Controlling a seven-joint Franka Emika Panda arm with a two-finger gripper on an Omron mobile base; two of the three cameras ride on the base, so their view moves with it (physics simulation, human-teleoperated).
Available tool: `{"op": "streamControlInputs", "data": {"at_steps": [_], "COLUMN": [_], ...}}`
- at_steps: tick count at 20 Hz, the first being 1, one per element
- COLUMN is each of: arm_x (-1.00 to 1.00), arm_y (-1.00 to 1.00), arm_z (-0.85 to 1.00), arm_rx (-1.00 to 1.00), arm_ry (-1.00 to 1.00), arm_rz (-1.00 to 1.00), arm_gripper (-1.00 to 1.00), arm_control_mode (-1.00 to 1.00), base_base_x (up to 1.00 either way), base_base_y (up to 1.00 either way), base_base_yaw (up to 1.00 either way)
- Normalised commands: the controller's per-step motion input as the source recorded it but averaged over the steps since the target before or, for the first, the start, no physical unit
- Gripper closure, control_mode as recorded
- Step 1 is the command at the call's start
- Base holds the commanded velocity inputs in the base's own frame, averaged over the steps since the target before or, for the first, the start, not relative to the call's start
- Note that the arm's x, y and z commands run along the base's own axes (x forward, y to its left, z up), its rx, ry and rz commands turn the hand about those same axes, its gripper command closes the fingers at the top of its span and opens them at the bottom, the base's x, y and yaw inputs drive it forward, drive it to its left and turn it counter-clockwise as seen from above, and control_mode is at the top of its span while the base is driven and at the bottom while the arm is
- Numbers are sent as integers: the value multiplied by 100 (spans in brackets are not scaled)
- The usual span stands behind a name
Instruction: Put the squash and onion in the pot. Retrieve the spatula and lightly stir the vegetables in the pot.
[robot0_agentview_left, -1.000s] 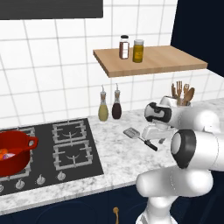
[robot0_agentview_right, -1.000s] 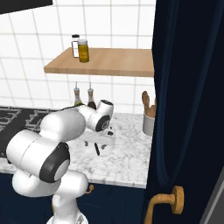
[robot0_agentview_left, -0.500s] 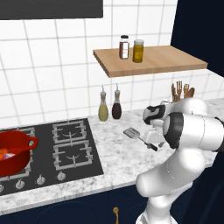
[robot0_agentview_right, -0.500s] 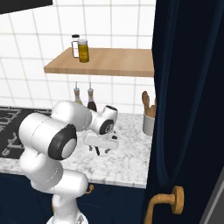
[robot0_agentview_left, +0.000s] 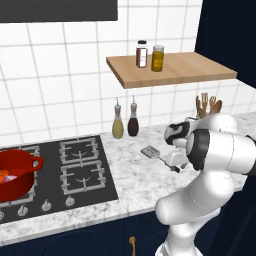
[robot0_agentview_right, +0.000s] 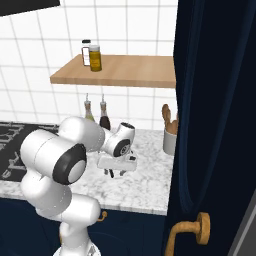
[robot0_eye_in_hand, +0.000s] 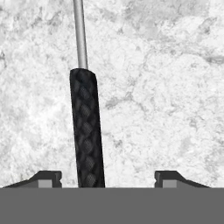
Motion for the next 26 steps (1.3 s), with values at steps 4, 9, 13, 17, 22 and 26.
{"op": "streamControlInputs", "data": {"at_steps": [4, 9, 13, 17, 22, 26], "arm_x": [0, -1, -16, -27, -39, -35], "arm_y": [2, 0, 0, 0, 2, 39], "arm_z": [-6, 0, 3, 43, 62, 71], "arm_rx": [-1, 0, 0, 0, 0, 0], "arm_ry": [0, 0, -3, -13, -16, -6], "arm_rz": [0, 0, 0, 3, 4, 3], "arm_gripper": [100, 100, 100, 100, 100, 100], "arm_control_mode": [-100, -100, -100, -100, -100, -100], "base_base_x": [0, 0, 0, 0, 0, 0], "base_base_y": [0, 0, 0, 0, 0, 0], "base_base_yaw": [0, 0, 0, 0, 0, 0]}}
